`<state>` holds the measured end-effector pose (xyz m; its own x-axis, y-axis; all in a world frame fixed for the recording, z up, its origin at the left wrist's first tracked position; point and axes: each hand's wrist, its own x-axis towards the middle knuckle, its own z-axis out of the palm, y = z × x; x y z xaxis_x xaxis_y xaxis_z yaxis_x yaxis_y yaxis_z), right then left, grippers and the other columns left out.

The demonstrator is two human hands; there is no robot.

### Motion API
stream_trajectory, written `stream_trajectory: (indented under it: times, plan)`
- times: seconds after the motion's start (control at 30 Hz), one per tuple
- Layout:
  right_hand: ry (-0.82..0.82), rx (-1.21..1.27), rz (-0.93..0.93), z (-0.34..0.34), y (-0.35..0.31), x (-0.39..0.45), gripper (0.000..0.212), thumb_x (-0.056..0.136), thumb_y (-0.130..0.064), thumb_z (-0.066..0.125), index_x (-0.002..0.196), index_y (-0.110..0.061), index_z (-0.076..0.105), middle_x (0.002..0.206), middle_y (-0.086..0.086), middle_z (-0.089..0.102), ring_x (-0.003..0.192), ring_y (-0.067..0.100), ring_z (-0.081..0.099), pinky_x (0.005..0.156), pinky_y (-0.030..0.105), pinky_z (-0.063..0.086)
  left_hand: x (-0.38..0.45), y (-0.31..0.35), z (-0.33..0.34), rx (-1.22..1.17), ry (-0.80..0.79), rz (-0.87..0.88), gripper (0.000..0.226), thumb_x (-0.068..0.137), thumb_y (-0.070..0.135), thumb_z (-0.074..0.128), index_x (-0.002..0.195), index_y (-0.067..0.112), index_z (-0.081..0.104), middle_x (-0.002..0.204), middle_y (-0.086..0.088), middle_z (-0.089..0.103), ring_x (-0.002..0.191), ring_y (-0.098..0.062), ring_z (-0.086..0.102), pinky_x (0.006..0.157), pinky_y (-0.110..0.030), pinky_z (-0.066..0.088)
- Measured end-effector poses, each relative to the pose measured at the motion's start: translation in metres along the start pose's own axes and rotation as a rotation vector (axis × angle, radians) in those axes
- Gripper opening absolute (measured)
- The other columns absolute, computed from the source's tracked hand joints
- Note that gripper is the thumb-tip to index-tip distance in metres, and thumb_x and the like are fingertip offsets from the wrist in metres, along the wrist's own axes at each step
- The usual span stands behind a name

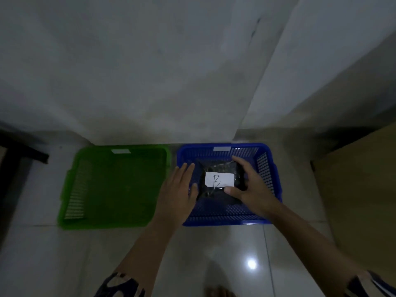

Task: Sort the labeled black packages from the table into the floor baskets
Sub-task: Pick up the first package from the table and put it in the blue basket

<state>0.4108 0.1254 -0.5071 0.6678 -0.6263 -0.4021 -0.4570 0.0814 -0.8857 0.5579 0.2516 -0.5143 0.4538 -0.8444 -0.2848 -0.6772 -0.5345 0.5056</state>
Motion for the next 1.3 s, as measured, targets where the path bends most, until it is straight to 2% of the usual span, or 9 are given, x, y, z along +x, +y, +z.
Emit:
stream_trajectory:
  times: [0.2, 0.4, 0.53, 0.67, 0.8, 0.93, 1.07, 1.17, 1.3]
  plan:
    - [-0.012, -0.006, -0.020, 0.037, 0.101, 0.077, 0.074, 0.075, -0.002, 0.068, 0.133, -0.026, 0.030, 0.125, -0.004, 0.042, 0.116, 0.016, 0.044, 0.098, 0.036, 0.044, 0.054, -0.067, 0.086, 0.062, 0.091, 0.028, 0.051, 0.095, 0.029, 0.033, 0.142, 0.020, 0.015, 0.154, -0.005, 0.018, 0.142, -0.021, 0.012, 0.116, -0.040, 0.010]
    - [-0.020, -0.011, -0.025, 0.055, 0.149, 0.125, 0.074, 0.076, -0.001, 0.067, 0.135, -0.023, 0.028, 0.132, 0.001, 0.040, 0.120, 0.019, 0.041, 0.105, 0.042, 0.040, 0.085, -0.107, 0.133, 0.257, 0.146, -0.025, 0.056, 0.094, 0.036, 0.031, 0.142, 0.025, 0.005, 0.157, -0.001, 0.003, 0.144, -0.022, 0.001, 0.113, -0.054, -0.011]
    - [-0.028, -0.018, -0.020, 0.061, 0.153, 0.138, 0.073, 0.077, -0.003, 0.066, 0.136, -0.024, 0.027, 0.125, -0.003, 0.039, 0.115, 0.014, 0.040, 0.104, 0.037, 0.039, 0.089, -0.108, 0.138, 0.270, 0.225, 0.016, 0.054, 0.093, 0.030, 0.036, 0.142, 0.022, 0.014, 0.156, -0.007, 0.010, 0.143, -0.028, 0.006, 0.112, -0.057, -0.009]
    - [-0.011, -0.014, -0.019, 0.066, 0.153, 0.150, 0.075, 0.078, -0.004, 0.065, 0.138, -0.024, 0.024, 0.137, 0.004, 0.038, 0.117, 0.013, 0.037, 0.106, 0.035, 0.036, 0.092, -0.104, 0.139, 0.310, 0.274, 0.035, 0.053, 0.088, 0.021, 0.052, 0.136, 0.013, 0.033, 0.148, -0.015, 0.030, 0.136, -0.038, 0.027, 0.106, -0.068, 0.011]
    - [-0.003, -0.018, -0.028, 0.071, 0.161, 0.161, 0.078, 0.079, -0.005, 0.065, 0.139, -0.024, 0.019, 0.145, 0.008, 0.033, 0.119, 0.012, 0.034, 0.109, 0.034, 0.031, 0.095, -0.106, 0.143, 0.314, 0.302, 0.030, 0.056, 0.087, 0.020, 0.051, 0.138, 0.011, 0.029, 0.149, -0.016, 0.028, 0.136, -0.037, 0.028, 0.106, -0.067, 0.013]
    - [0.091, -0.016, -0.018, 0.081, 0.166, 0.170, 0.082, 0.079, -0.007, 0.065, 0.141, -0.018, 0.013, 0.148, 0.007, 0.029, 0.123, 0.010, 0.031, 0.102, 0.022, 0.027, 0.097, -0.110, 0.145, 0.304, 0.287, 0.024, 0.060, 0.091, 0.024, 0.041, 0.142, 0.015, 0.011, 0.154, -0.012, 0.012, 0.142, -0.031, 0.011, 0.112, -0.057, 0.000]
    - [0.222, -0.368, -0.041, 0.092, 0.171, 0.172, 0.073, 0.083, -0.024, 0.062, 0.140, -0.010, 0.018, 0.153, 0.012, 0.015, 0.136, 0.026, 0.020, 0.113, 0.035, 0.017, 0.096, -0.108, 0.143, 0.300, 0.296, 0.025, 0.063, 0.086, 0.019, 0.053, 0.140, 0.011, 0.021, 0.150, -0.018, 0.023, 0.138, -0.037, 0.020, 0.110, -0.061, 0.009]
    - [0.253, -0.714, -0.042, 0.095, 0.172, 0.171, 0.066, 0.086, -0.036, 0.054, 0.139, -0.011, 0.023, 0.154, 0.010, 0.014, 0.133, 0.031, 0.019, 0.109, 0.046, 0.021, 0.096, -0.106, 0.142, 0.348, 0.322, 0.031, 0.063, 0.081, 0.017, 0.061, 0.136, 0.008, 0.032, 0.145, -0.021, 0.035, 0.133, -0.040, 0.030, 0.105, -0.065, 0.021]
    - [0.154, -0.712, -0.014, 0.098, 0.172, 0.170, 0.067, 0.091, -0.036, 0.044, 0.141, -0.007, 0.010, 0.156, 0.009, 0.007, 0.139, 0.030, 0.010, 0.113, 0.048, 0.015, 0.096, -0.106, 0.142, 0.338, 0.293, 0.018, 0.060, 0.087, 0.020, 0.051, 0.140, 0.012, 0.023, 0.150, -0.017, 0.024, 0.139, -0.037, 0.019, 0.110, -0.061, 0.013]
